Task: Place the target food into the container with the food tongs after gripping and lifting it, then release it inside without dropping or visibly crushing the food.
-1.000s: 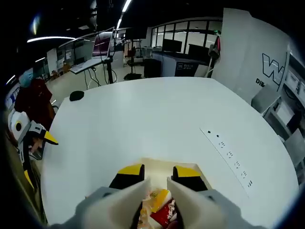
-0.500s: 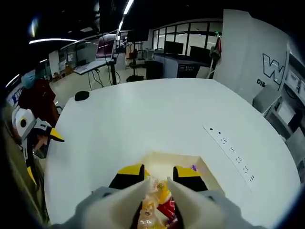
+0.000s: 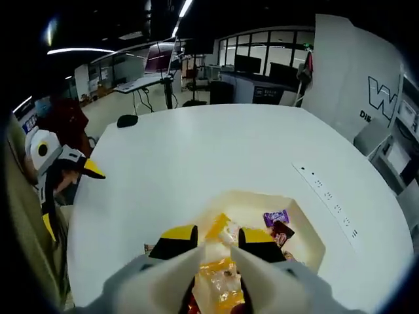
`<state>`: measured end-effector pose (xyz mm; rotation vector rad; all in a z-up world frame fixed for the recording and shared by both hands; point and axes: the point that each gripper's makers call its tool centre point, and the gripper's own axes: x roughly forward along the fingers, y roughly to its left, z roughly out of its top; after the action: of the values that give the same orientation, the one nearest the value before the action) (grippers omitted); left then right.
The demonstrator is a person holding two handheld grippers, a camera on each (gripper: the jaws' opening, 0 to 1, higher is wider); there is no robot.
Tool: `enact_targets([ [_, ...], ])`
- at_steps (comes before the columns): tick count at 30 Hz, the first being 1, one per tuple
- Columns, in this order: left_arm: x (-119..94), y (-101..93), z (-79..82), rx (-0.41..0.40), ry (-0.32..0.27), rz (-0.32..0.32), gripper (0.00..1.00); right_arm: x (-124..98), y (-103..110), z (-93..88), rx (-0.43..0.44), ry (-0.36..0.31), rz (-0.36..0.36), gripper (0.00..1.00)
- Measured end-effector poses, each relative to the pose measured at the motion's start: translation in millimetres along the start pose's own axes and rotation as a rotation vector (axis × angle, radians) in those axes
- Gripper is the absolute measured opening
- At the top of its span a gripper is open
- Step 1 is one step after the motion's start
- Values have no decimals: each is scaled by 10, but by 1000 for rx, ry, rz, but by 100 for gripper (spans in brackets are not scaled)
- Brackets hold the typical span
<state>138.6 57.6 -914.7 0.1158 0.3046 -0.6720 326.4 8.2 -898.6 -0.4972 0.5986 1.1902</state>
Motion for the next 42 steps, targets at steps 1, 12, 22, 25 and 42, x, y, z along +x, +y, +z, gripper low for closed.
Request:
enact_targets([
  [1,1,-3,2,0,-1,-1,94,-12,26,-11,-2,-1,4,20],
  [12,41,-66,23,9,0,-18,94,-99,429,-188,-35,0,63,20],
  [22,51,-86,15,15,5,-23,94,-121,610,-332,-43,1,100,20],
  [25,57,-89,12,16,7,-24,94,-119,659,-365,-53,4,113,20],
  [42,64,-89,0,9,6,-25,94,-75,830,-469,-133,-1,170,21],
])
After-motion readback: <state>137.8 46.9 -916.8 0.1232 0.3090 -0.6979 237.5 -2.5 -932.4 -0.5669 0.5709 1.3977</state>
